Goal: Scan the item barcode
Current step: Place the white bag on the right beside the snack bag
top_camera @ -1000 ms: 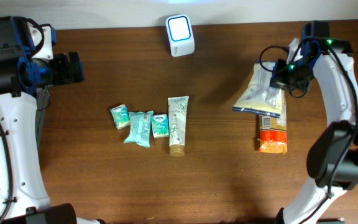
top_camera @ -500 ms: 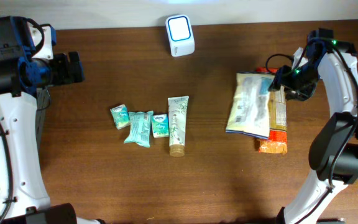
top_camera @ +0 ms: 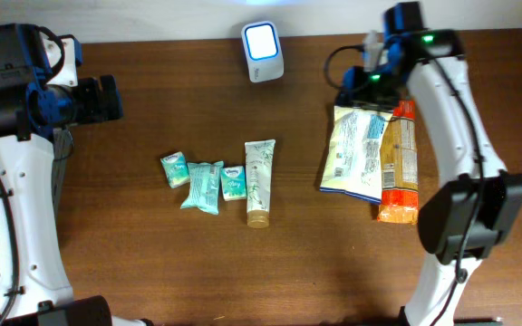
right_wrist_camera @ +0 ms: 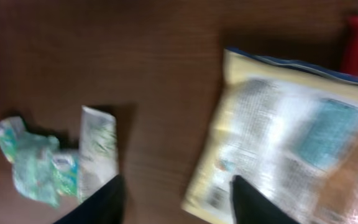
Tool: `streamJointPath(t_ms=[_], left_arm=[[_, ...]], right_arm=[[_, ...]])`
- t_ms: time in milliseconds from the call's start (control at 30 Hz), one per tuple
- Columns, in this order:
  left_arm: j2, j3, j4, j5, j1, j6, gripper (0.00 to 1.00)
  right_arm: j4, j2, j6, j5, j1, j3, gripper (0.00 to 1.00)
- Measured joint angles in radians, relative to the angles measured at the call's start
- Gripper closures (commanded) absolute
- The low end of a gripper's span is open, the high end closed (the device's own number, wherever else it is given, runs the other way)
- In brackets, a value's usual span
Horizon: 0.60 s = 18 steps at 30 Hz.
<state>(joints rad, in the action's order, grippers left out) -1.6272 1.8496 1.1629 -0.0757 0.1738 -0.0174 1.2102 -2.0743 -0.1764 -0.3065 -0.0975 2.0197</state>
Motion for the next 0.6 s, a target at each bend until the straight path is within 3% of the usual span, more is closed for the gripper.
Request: streamJointPath(t_ms=[67, 167, 600], left_arm=[[0.0, 0.0, 0.0, 0.0, 0.0, 0.0, 0.01], [0.0, 0.0, 0.0, 0.0, 0.0, 0.0, 0.01], [0.0, 0.0, 0.0, 0.0, 0.0, 0.0, 0.01]], right_arm=[[-0.029, -0.038, -0.026, 0.003, -0.057, -0.012, 0.79], [-0.053, -0.107, -0.06, 0.014, -0.122, -0.023, 0.86], [-0.007, -0.268, -0.166, 0.247, -0.163, -0.027, 0.88]])
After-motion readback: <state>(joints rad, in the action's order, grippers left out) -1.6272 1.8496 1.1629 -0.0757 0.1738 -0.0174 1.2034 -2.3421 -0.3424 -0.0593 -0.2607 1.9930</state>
